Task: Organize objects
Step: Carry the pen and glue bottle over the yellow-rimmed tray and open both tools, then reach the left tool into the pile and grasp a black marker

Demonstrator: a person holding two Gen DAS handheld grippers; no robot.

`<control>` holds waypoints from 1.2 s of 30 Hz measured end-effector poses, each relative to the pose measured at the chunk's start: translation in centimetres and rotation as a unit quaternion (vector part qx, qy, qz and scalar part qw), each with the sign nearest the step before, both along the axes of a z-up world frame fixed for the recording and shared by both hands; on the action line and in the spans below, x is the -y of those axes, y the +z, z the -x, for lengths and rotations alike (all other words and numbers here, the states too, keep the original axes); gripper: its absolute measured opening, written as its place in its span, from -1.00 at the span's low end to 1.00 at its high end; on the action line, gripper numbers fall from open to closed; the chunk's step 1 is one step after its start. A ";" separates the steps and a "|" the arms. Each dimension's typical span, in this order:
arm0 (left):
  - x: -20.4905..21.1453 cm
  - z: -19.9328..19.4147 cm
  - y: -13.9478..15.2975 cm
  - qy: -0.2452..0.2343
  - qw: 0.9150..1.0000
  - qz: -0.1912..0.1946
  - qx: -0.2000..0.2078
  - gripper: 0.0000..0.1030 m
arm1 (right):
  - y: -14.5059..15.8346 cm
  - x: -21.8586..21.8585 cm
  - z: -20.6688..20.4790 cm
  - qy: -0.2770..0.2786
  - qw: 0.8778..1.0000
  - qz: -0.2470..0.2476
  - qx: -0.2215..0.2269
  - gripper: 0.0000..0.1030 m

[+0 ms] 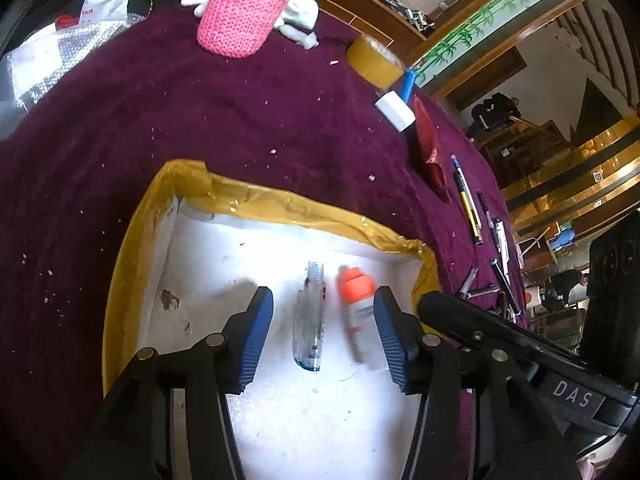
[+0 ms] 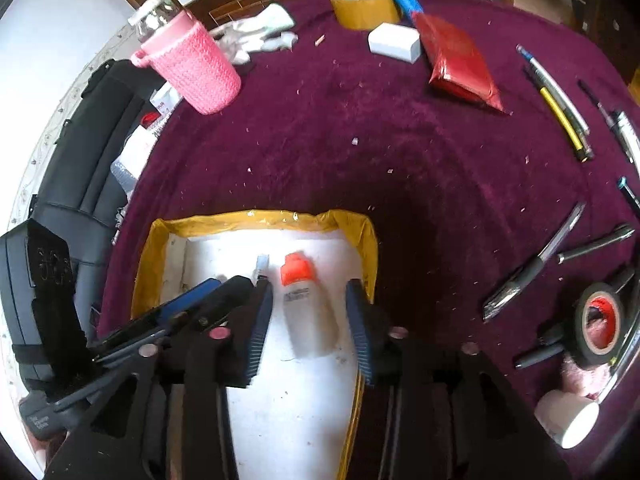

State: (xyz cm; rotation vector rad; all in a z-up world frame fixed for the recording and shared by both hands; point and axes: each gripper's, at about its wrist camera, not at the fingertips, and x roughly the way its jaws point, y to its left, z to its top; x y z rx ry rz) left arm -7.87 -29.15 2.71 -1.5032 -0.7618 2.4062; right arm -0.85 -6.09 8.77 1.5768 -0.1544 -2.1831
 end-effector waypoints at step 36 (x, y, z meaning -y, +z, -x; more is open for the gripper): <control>-24.7 2.4 3.3 -0.082 0.996 0.035 0.019 0.16 | -1.0 -39.4 -7.6 -0.247 0.964 -0.085 -0.042 1.00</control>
